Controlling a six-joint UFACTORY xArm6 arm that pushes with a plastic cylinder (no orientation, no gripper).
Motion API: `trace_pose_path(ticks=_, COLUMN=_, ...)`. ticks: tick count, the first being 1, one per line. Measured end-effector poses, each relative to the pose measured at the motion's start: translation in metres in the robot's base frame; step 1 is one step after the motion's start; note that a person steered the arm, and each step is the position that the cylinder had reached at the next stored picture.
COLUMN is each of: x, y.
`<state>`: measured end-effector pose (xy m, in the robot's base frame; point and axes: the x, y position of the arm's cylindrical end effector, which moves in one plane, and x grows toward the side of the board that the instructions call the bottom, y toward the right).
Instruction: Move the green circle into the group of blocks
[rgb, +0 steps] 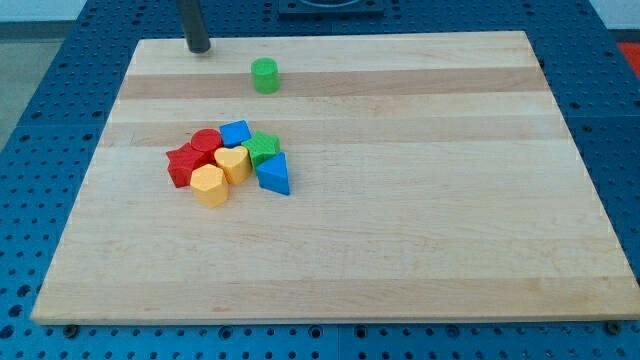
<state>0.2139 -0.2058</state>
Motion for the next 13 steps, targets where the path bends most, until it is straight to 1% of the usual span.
trace_pose_path(ticks=1, x=0.041, y=0.0)
trace_pose_path(ticks=2, x=0.07, y=0.022)
trace_pose_path(ticks=3, x=0.097, y=0.086)
trace_pose_path(ticks=4, x=0.111, y=0.116)
trace_pose_path(ticks=5, x=0.097, y=0.054)
trace_pose_path(ticks=6, x=0.063, y=-0.004)
trace_pose_path(ticks=7, x=0.042, y=0.013)
trace_pose_path(ticks=8, x=0.051, y=0.103)
trace_pose_path(ticks=9, x=0.093, y=0.186)
trace_pose_path(ticks=10, x=0.153, y=0.224)
trace_pose_path(ticks=11, x=0.154, y=0.23)
trace_pose_path(ticks=12, x=0.145, y=0.229)
trace_pose_path(ticks=13, x=0.16, y=0.228)
